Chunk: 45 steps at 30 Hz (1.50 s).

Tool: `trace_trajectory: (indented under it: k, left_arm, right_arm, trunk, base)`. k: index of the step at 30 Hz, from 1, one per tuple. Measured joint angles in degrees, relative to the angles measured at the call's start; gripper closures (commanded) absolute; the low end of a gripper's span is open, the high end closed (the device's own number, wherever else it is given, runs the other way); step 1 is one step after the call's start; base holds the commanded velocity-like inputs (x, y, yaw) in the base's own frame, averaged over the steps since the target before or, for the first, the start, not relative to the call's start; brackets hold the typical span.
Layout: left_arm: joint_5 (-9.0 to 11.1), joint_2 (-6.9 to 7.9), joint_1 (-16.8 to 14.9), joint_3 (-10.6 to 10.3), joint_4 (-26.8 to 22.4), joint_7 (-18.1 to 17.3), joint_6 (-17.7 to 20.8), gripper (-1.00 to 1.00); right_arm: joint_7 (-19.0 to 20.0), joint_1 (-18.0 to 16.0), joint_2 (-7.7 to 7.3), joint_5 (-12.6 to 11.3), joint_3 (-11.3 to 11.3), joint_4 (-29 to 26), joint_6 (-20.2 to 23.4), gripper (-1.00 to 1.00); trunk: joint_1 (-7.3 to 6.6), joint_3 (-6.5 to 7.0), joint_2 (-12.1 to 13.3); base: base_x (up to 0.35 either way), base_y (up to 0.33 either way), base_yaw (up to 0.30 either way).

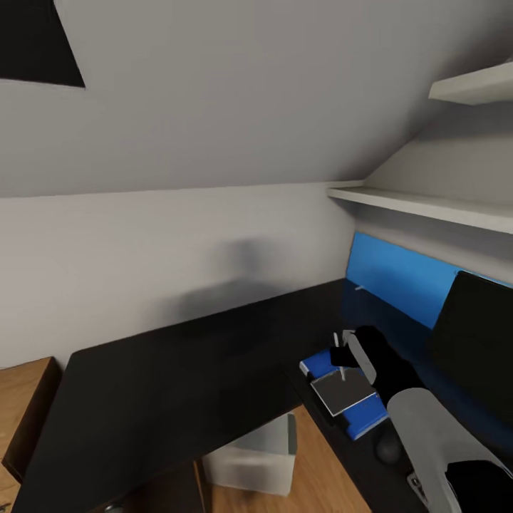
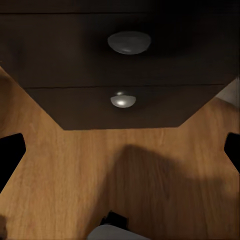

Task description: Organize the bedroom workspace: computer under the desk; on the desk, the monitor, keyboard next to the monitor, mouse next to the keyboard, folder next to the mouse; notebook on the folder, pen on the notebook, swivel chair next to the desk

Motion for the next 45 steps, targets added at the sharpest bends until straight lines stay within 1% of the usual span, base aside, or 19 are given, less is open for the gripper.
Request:
trace_trajectory:
  k: [4,9,14,22,39,45]
  left_arm:
    - [0.0,0.0,0.0,0.0,0.0,0.0,0.0,-1.0]
    - [0.0,0.0,0.0,0.0,0.0,0.0,0.0,-1.0]
    - [0.0,0.0,0.0,-0.1,0.0,0.0,0.0,-1.0]
    - [0.0,0.02,0.0,-0.1,0.0,0.0,0.0,-1.0]
    - [-0.1,0.07,0.0,0.0,0.0,0.0,0.0,-1.0]
    - [-0.1,0.08,0.0,0.1,0.0,0.1,0.0,-1.0]
  right_arm:
    - [1.0,0.0,-0.28,0.1,0.0,0.1,-0.1,1.0]
    - [1.4,0.0,-0.37,0.2,0.0,0.3,-0.2,1.0]
    - [1.4,0.0,-0.59,0.4,0.0,1.4,-0.6,1.0]
    - [1.5,0.0,-0.75,0.7,0.1,3.3,-2.9,1.0]
    - [1.5,0.0,-0.65,0.8,0.2,5.0,-4.1,1.0]
    - [1.5,0.0,-0.6,0.8,0.5,6.0,-5.2,1.0]
  trunk:
    - [0.0,0.13,0.0]
    - [0.0,0.19,0.0]
    - [0.0,0.21,0.0]
    - [0.0,0.21,0.0]
    - [0.0,0.21,0.0]
    - [1.31,-0.86,-2.4]
  base:
    - [0.0,0.0,-0.215]
    - [0.0,0.0,-0.085]
    - [0.0,0.0,-0.023]
    - [0.0,0.0,-0.005]
    - [0.0,0.0,0.0]
    - [0.0,0.0,0.0]
